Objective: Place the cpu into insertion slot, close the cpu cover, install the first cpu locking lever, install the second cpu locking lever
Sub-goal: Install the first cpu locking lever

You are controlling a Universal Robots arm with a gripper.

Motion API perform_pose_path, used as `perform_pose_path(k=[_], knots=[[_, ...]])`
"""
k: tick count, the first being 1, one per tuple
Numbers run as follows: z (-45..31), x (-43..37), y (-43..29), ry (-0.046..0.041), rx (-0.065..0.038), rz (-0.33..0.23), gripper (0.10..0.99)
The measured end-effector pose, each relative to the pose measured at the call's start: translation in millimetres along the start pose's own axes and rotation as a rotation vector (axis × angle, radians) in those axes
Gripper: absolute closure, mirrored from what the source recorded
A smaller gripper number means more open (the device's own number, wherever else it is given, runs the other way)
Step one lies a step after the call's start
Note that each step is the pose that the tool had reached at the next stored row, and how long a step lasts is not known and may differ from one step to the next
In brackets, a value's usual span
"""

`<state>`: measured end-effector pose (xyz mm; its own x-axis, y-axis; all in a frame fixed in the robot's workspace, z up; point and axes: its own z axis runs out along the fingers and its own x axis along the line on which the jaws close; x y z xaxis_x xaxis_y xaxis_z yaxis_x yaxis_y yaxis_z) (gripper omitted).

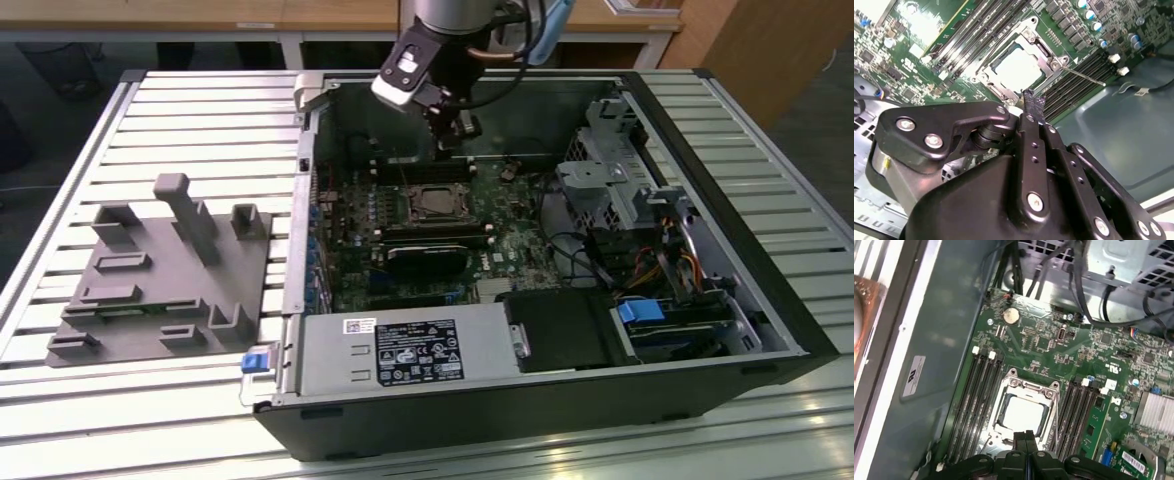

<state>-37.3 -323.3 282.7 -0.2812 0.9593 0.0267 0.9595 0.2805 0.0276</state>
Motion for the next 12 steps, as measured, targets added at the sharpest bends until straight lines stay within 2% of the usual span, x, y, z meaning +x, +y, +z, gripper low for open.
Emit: perform_pose_path(k=[9,10,12], knots=[[0.0,0.0,0.0,0.0028,0.002,-0.085,0.980],[0.0,0.0,0.0,0.0043,0.003,-0.125,0.980],[0.0,0.0,0.0,0.0050,0.004,-0.145,0.980]])
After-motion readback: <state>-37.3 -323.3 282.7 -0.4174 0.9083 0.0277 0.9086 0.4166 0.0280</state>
